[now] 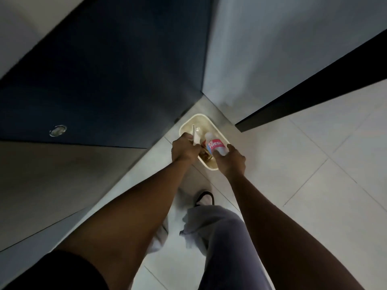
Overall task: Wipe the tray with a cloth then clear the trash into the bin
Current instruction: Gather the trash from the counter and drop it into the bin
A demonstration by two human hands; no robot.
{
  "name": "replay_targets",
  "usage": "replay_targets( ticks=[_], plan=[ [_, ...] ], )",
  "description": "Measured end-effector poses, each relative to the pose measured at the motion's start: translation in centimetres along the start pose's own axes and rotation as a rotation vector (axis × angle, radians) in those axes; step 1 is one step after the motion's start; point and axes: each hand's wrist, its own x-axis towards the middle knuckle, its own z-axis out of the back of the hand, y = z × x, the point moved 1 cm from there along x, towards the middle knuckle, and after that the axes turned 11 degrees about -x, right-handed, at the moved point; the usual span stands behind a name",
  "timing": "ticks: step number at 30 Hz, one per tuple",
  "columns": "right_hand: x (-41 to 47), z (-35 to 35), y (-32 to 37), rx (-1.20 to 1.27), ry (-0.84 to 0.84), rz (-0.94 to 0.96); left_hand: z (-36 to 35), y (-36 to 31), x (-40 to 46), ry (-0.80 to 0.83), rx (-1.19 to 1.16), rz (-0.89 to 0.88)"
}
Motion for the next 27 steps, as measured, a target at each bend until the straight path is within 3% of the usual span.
replay_targets(
  ticks=[4,10,13,19,27],
  plan=[
    [0.6,0.0,1.6,-0.077,-0.017,0.019,0.5,0.1,0.4,0.092,-0.101,-0.057],
    [-2.1,2.2,3.7,-0.020,-0.003,0.079,3.5,-0.7,-1.7,0.117,-0.044,-0.061],
    [-4.7,5.4,5.8,-0.020,-0.073,0.168,6.1,-2.6,-4.3,0.112,-0.075,-0.097],
    [-11.4,15.0,13.6,0.006,-0.217,0.408,14.2,-11.6,-11.0,0.012,-0.176,-0.276],
    [-21.3,32.1,23.3,0.209,-0.632,0.699,28.3,-26.8,-20.7,-0.157,-0.304,-0.690]
  ],
)
